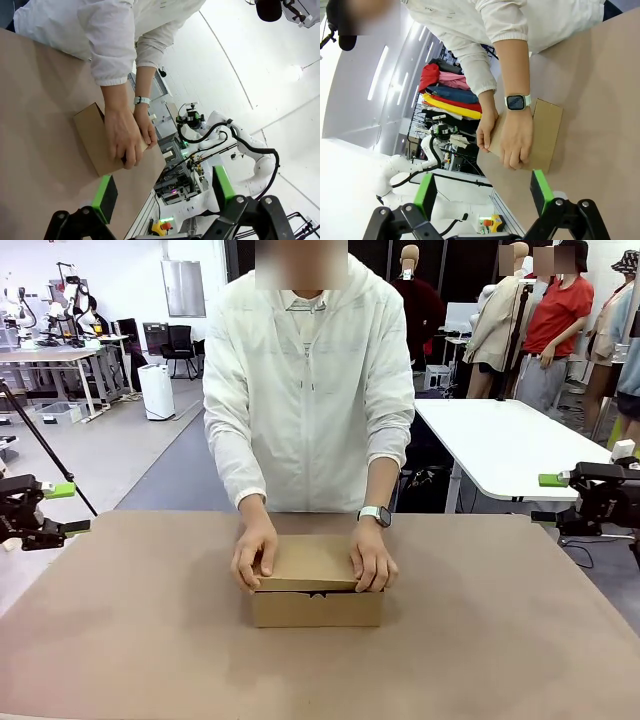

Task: Pack the items into the box.
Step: Close the Mailer Box.

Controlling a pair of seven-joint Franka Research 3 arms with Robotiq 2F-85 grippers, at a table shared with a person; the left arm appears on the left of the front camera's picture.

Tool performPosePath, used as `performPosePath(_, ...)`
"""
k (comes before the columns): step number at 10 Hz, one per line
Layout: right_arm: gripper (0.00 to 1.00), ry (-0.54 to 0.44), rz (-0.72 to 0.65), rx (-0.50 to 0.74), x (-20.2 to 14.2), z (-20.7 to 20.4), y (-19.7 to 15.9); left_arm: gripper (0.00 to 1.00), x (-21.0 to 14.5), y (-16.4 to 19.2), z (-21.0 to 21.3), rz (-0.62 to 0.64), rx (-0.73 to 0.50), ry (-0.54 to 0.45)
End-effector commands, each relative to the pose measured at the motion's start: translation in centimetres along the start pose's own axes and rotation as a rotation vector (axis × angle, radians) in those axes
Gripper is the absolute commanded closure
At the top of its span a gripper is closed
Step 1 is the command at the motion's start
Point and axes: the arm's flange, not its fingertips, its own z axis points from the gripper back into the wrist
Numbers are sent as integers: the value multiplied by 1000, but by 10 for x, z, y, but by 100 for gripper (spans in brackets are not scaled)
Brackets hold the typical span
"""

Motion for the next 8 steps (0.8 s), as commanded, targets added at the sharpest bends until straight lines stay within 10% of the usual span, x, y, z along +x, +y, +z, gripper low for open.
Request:
performPosePath(1, 0, 6, 4, 9, -2, 3, 3, 0, 0, 0, 1, -14, -18, -14)
performPosePath(8, 0, 6, 4, 9, -2, 3, 3, 0, 0, 0, 1, -14, -18, -14)
